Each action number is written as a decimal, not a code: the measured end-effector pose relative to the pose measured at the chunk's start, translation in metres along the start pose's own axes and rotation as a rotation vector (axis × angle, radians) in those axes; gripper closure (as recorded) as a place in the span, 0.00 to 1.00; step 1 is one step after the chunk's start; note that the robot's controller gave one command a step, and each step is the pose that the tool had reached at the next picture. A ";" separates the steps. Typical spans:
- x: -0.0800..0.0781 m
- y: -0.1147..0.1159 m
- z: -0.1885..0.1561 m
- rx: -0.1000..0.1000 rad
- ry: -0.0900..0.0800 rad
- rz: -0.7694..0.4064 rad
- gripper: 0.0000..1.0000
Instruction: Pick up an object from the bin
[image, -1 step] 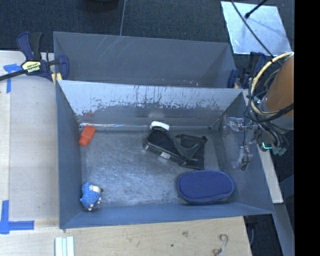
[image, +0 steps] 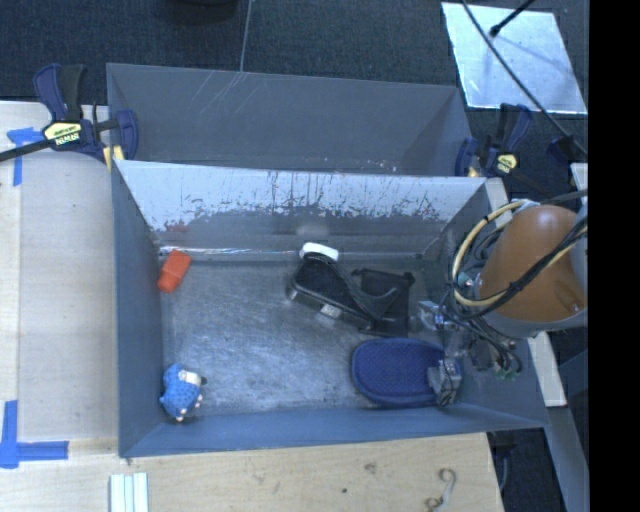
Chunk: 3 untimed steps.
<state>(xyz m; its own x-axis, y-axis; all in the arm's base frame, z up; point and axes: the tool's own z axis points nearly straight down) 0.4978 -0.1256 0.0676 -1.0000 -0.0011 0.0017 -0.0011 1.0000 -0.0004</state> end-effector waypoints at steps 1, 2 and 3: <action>0.011 0.025 -0.034 0.000 -0.004 -0.052 0.00; 0.012 0.014 -0.038 0.001 -0.007 0.048 0.00; 0.014 0.004 -0.002 -0.003 0.001 0.104 0.00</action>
Offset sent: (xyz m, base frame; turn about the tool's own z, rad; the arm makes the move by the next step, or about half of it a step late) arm -0.0112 0.0246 0.0324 -0.0492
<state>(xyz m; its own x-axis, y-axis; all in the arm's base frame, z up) 0.4838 -0.1211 0.0693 -0.9947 0.1024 0.0023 0.1024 0.9947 0.0020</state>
